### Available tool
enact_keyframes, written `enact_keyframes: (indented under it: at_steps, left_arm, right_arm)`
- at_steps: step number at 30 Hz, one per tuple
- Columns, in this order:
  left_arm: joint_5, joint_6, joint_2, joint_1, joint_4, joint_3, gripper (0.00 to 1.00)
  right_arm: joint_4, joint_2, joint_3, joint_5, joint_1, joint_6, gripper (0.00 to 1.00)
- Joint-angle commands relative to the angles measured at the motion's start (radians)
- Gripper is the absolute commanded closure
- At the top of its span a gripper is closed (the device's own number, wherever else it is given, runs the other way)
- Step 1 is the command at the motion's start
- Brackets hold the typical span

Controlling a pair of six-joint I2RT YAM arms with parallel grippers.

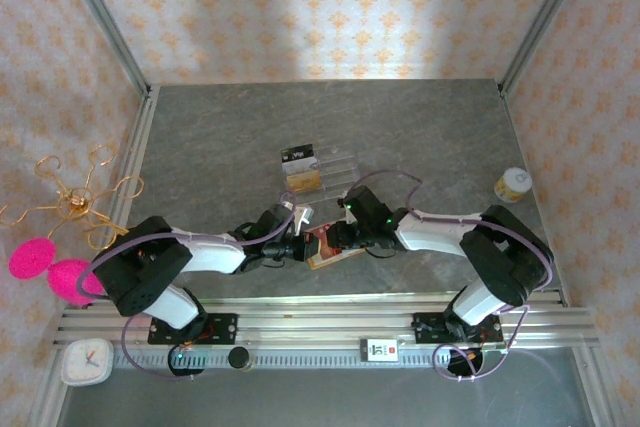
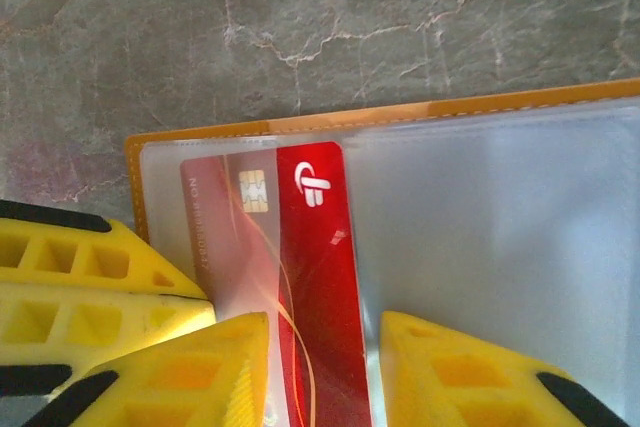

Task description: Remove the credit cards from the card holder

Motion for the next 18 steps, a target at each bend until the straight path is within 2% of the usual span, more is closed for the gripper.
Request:
enact_keyframes:
  at_steps: [1,3,12,18]
  left_arm:
    - [-0.025,0.031,0.055,0.012,-0.08,-0.023,1.0]
    - [-0.024,0.032,0.06,0.013,-0.083,-0.023,1.0]
    - [-0.005,0.027,0.048,0.027,-0.072,-0.044,1.0]
    - [0.004,0.033,0.043,0.04,-0.073,-0.047,1.0]
  right_arm:
    - [0.034,0.016,-0.032,-0.046,-0.001,0.02,0.69]
    - [0.042,0.01,-0.037,-0.047,-0.001,0.031,0.72]
    - [0.039,-0.05,-0.084,0.052,-0.024,0.077,0.99]
    - [0.014,-0.154,-0.129,0.105,-0.043,0.109,1.0]
